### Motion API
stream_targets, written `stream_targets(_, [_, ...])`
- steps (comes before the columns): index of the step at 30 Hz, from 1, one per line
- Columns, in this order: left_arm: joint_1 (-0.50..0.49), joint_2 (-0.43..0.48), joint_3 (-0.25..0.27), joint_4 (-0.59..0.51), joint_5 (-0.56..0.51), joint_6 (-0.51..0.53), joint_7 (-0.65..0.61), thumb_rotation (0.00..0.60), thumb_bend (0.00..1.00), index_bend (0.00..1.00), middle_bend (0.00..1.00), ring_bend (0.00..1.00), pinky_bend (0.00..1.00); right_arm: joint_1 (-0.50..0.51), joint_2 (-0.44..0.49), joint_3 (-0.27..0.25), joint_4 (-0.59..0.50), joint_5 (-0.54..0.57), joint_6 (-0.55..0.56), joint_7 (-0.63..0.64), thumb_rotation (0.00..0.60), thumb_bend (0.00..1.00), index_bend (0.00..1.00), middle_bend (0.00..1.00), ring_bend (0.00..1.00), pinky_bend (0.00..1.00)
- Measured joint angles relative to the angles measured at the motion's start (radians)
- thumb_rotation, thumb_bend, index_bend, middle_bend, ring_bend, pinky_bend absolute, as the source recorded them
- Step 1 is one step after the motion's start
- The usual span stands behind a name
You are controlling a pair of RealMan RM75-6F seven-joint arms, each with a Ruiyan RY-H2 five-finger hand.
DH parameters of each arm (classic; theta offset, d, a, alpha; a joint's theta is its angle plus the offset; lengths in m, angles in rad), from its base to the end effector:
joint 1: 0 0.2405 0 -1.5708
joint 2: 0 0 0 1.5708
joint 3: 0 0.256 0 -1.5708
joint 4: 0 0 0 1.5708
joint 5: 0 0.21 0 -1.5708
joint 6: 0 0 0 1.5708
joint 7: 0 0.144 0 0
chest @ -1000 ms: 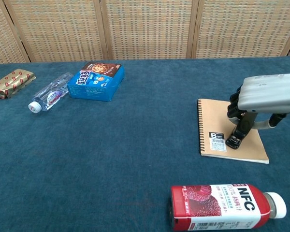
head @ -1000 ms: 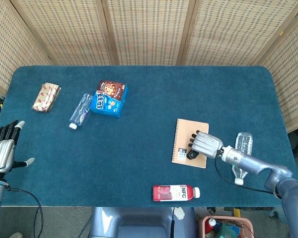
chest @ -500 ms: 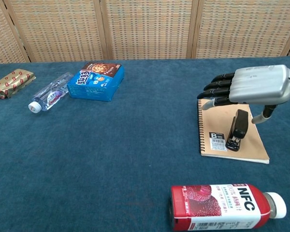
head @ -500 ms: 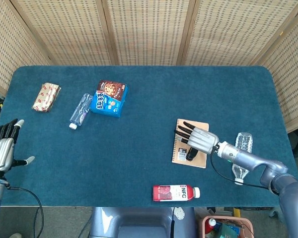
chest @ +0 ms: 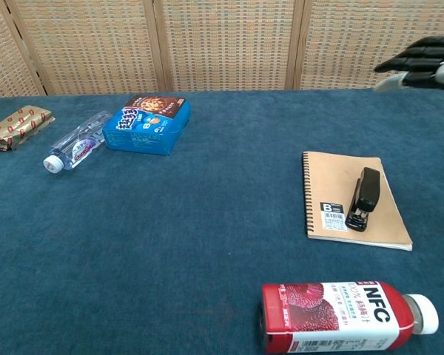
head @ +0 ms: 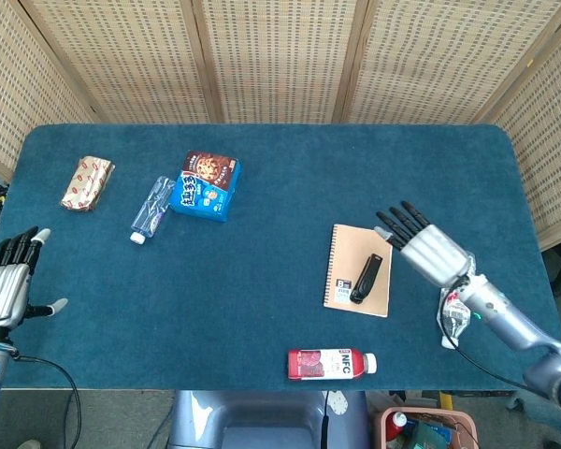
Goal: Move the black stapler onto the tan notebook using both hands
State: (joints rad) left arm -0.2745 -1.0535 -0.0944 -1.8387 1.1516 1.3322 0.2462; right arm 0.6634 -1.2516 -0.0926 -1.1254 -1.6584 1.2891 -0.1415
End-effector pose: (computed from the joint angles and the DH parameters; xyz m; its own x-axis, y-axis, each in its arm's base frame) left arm -0.2781 0.2350 0.1561 0.4155 0.1098 0.9029 0.8993 0.0994 -0.4259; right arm -0.2526 -0.3444 0.1209 0.8108 0.2104 0.5462 -0.3802 -0.5200 0.7648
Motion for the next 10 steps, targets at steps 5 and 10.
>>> stream_targets(5, [0.024, -0.019, 0.023, 0.025, 0.06, 0.04, -0.002, 0.6, 0.11, 0.0, 0.0, 0.0, 0.0, -0.177, 0.058, 0.033, -0.192, 0.181, 0.109, 0.012, 0.6, 0.01, 0.0, 0.0, 0.0, 0.0])
stream_targets(10, [0.076, -0.057, 0.061, 0.103, 0.15, 0.112, -0.035, 0.6, 0.11, 0.0, 0.0, 0.0, 0.0, -0.374, 0.102, 0.047, -0.386, 0.32, 0.255, 0.056, 0.6, 0.0, 0.0, 0.0, 0.0, 0.0])
